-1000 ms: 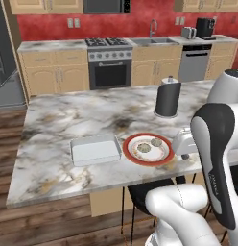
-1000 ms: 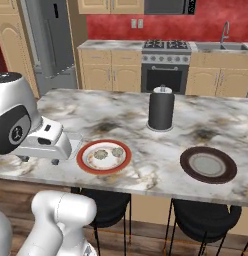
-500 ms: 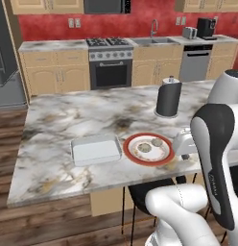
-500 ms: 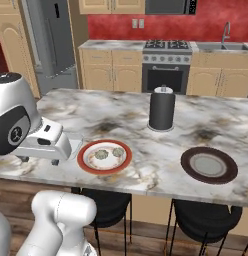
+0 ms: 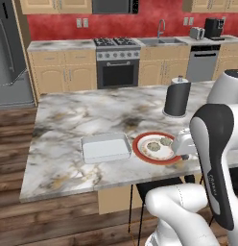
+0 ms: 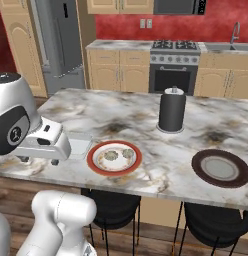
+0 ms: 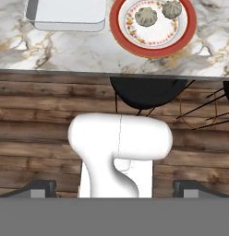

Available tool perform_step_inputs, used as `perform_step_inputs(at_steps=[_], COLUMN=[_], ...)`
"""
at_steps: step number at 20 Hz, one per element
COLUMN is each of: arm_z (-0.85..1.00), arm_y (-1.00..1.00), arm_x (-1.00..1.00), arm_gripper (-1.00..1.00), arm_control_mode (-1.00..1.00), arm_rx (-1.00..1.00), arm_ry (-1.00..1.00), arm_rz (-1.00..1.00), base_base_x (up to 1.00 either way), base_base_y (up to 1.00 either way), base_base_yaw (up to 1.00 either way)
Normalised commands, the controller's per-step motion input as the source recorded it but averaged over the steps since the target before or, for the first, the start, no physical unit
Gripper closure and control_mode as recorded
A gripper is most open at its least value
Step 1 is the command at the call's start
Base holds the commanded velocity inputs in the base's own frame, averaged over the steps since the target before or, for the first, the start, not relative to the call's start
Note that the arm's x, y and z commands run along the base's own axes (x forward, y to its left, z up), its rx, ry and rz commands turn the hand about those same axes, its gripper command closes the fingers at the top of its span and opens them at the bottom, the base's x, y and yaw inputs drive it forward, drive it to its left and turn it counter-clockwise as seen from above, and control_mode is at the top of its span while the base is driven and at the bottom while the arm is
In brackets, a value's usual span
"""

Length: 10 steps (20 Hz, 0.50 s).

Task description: Place two dumplings into each of the tupperware containers and then place the containers in the fridge.

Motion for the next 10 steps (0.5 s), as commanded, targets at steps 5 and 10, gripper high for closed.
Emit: perform_step_inputs(at_steps=[5,10], arm_z=[0.0,0.0], arm_y=[0.0,0.0], arm_x=[0.0,0.0], arm_gripper=[-1.0,-1.0], arm_control_mode=[1.0,1.0], arm_rx=[0.0,0.0], arm_ry=[0.0,0.0], arm_rz=[0.0,0.0], base_base_x=[0.14,0.1], base_base_y=[0.0,-0.02], base_base_yaw=[0.0,0.0])
